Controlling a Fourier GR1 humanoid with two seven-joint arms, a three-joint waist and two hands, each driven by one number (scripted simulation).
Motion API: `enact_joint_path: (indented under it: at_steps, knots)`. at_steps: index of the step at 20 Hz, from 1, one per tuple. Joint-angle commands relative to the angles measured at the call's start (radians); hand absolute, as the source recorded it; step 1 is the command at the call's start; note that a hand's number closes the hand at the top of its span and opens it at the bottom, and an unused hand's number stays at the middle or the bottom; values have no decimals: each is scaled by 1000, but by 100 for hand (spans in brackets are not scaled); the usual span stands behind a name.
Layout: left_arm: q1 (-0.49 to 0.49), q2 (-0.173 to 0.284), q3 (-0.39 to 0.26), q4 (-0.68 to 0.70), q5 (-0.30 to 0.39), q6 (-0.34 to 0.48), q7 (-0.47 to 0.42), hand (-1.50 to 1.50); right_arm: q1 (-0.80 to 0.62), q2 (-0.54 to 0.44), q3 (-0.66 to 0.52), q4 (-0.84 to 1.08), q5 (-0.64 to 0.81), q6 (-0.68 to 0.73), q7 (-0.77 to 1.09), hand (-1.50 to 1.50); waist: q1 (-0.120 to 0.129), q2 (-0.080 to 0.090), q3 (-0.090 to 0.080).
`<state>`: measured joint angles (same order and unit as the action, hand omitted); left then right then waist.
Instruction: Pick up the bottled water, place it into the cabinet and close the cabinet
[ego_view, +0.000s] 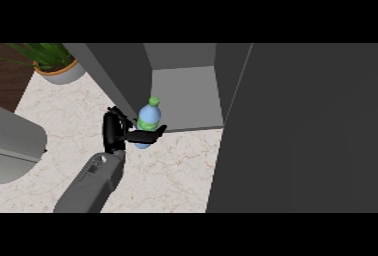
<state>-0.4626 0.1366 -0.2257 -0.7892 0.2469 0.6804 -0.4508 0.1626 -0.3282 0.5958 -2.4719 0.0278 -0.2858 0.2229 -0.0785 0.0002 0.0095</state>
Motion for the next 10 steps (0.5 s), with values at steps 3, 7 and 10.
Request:
enact_joint_path:
  at_steps: [3,7,10]
  knots:
    - [-275,-93,-26,83,-37,36,76,-150,5,3,-5,-13,-8,1,-5,-150,-50,21,-11]
    - [-273,-73,-15,71,-12,-5,92,-150,19,-5,9,-24,-19,12,-7,-150,-52,19,-11]
    - [-281,-63,-13,64,-8,-9,96,-150,19,-13,7,-25,-12,16,-11,-150,-55,18,-11]
